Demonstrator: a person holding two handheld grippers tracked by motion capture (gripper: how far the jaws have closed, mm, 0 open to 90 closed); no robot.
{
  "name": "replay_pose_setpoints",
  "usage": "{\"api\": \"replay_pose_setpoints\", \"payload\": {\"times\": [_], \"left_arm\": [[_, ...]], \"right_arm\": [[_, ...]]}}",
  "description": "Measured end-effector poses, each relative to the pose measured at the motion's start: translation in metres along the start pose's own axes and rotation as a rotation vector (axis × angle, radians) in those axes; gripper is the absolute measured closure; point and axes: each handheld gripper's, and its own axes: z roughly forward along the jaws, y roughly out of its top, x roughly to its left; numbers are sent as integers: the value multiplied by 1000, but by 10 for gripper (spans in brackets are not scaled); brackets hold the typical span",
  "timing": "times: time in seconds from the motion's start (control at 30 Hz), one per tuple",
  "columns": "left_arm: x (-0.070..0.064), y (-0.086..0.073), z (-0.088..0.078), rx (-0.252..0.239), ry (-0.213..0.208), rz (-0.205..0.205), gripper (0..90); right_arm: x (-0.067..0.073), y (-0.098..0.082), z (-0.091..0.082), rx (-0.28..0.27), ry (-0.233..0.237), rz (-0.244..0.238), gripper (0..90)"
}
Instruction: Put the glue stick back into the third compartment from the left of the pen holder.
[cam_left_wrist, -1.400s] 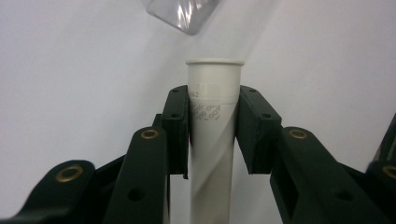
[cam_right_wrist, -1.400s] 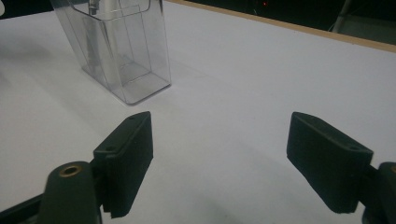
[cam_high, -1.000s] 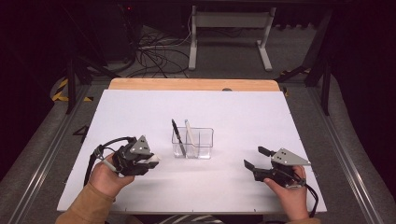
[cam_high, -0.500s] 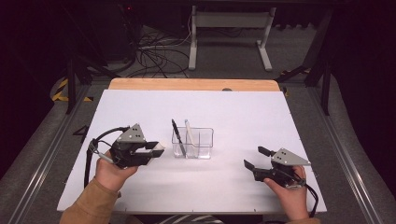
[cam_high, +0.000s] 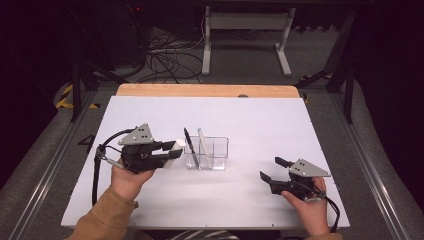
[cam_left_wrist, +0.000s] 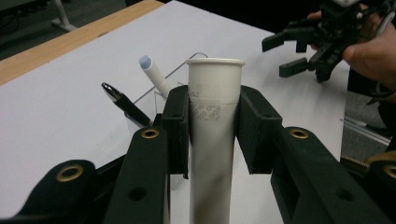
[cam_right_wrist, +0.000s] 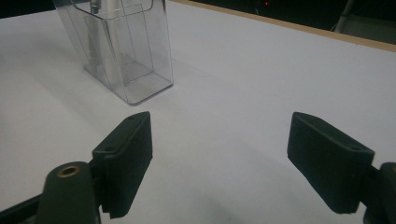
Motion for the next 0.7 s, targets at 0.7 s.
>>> {"api": "replay_pose_setpoints", "payload": {"times": [0.7], "left_arm": [[6, 7, 37, -215, -75, -28, 675]], "right_arm": [[2, -1, 2, 6, 9, -7, 229]]}}
